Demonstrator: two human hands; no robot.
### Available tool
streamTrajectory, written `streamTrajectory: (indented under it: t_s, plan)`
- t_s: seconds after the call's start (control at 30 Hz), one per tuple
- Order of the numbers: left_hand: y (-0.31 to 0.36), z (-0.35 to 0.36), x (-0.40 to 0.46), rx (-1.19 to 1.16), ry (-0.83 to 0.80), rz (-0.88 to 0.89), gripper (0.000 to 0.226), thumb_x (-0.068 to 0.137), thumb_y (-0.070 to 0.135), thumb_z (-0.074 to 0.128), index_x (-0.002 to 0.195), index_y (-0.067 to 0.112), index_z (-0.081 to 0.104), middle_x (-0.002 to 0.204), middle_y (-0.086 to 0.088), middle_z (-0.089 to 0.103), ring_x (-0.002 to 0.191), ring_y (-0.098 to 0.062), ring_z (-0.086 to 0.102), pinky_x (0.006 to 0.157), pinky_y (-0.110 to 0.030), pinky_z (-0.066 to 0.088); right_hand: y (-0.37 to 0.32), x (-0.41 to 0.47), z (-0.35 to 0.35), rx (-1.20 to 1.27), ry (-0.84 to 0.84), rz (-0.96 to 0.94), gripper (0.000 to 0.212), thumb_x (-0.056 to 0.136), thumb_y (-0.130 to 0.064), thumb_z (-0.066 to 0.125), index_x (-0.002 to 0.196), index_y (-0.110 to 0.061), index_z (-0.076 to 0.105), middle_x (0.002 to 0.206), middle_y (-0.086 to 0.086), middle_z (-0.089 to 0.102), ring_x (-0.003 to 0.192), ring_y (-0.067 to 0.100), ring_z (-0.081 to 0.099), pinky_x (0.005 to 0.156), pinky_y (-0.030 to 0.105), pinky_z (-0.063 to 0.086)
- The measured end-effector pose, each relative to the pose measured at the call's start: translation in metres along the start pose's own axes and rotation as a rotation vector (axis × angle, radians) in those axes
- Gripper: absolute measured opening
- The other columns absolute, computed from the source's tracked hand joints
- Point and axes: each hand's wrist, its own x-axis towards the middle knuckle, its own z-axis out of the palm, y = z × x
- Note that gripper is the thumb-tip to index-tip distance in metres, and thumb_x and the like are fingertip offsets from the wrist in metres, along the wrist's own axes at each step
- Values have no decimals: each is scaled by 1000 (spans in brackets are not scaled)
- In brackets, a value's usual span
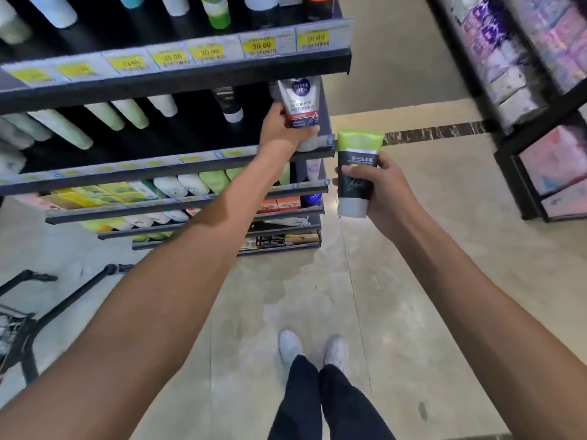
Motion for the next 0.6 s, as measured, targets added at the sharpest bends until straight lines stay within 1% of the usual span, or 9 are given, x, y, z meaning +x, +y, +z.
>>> streamTrajectory:
  t_s: [0.1,0.13,0.2,0.27,0.33,0.43,0.53,0.6]
  plan:
    - [-8,4,24,-6,19,54,57,72,4,89,118,14,58,113,-8,73,99,-19,70,85,-37,59,8,14,-2,-15,-20,7,50,84,3,73,130,-4,57,121,25,70,91,33,74,72,41,60]
    - [-10,5,31,-12,28,68,56,71,4,89,117,16,59,112,-7,73,98,-19,71,87,-37,59,10,17,-3,-11,-20,6,49,84,3,73,130,-5,57,120,24,71,90,32,74,71,40,60]
    - [-14,9,43,-3,44,94,59,66,6,90,117,17,61,112,-6,74,102,-20,71,95,-43,58,13,20,-5,-4,-17,7,48,84,3,72,129,-6,58,116,21,73,89,31,75,70,38,60]
    - [-18,13,56,52,57,95,64,63,10,91,119,16,60,111,-3,74,103,-18,71,96,-44,58,17,21,-6,3,-14,13,47,85,3,72,129,-6,58,112,16,75,89,30,75,67,37,60]
    - [-18,18,63,139,65,69,61,65,9,91,117,17,59,111,-1,73,103,-18,71,96,-44,58,23,21,-8,-5,-14,23,46,85,3,72,128,-8,59,110,12,75,89,28,75,65,36,59]
    - [-10,23,70,290,80,54,65,67,14,93,122,16,58,121,-1,71,113,-20,67,102,-37,53,28,21,-11,-13,-9,33,43,85,2,72,125,-10,60,105,8,76,88,25,75,64,34,60]
    - [-6,27,79,369,76,40,67,73,17,90,130,15,54,129,-1,67,119,-19,63,99,-25,48,32,24,-15,-15,2,37,43,85,2,73,124,-9,61,109,13,74,91,29,73,65,35,60]
    - [-4,28,85,412,83,35,68,76,22,88,133,17,52,134,-1,64,124,-19,60,102,-26,47,34,25,-17,-21,11,38,43,85,2,73,125,-9,61,112,16,74,93,30,73,65,35,60]
